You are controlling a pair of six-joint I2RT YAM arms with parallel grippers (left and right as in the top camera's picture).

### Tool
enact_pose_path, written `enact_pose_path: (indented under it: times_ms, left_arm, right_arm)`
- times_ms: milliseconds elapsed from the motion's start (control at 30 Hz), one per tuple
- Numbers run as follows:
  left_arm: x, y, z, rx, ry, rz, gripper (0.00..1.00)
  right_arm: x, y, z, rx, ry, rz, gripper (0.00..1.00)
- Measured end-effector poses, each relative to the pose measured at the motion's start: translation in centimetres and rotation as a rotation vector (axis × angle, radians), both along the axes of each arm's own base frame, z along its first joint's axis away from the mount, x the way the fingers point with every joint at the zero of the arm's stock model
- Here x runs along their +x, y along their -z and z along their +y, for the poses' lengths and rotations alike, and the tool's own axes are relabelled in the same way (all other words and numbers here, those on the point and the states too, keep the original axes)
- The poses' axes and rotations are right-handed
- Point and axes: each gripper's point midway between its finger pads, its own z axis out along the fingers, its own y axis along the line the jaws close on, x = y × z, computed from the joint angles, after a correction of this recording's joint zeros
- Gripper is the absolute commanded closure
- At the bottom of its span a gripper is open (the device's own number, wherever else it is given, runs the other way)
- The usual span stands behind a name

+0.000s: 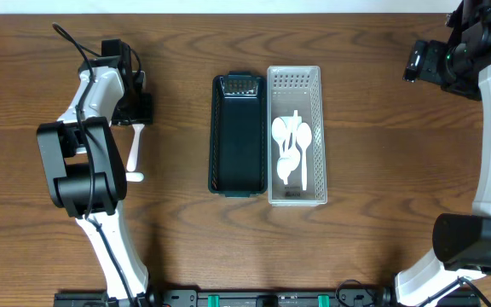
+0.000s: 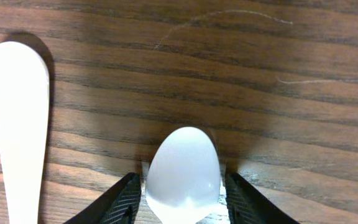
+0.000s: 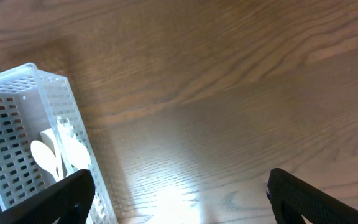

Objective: Pack container
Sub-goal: 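Grasp the white spoon among the forks with the left gripper, then carry the spoon over the black basket, lower it in and release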

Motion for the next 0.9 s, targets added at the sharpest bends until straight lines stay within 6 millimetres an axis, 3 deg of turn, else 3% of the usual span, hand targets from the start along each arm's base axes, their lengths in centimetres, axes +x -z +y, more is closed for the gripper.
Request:
enact_pose_path:
  times_ms: [167,467,633,700,767,900]
  left_arm:
    - [-0.4,0.0,0.0,-0.002,-0.001,0.015,0.70]
    - [-0.6,0.1,-0.1,-0.002,0.000,0.025,0.78]
    - [-2.0,-0.8,-0.3,0.031,0.015,0.076,0.80]
    - [-2.6,-2.7,-1.0,0.055,0.039,0.087,0.80]
    - [-2.5,-6.3,-2.5,0.077,0.071,0.052,0.87]
    - [-2.1,-16.9,-7.8,0.081,0.113,-0.151,0.92]
  right_arm:
    - [0.0,0.0,0.0,0.000,0.000,0.001,0.08]
    - [-0.1,0.0,0.0,0.000,0.000,0.004,0.08]
    - [-0.1,0.0,0.0,0.000,0.000,0.005,0.08]
    - [-0.1,0.1,0.0,0.000,0.000,0.006,0.08]
    - [-0.2,0.1,0.0,0.001,0.000,0.007,0.08]
    - [-0.2,0.1,0.0,0.001,0.000,0.007,0.07]
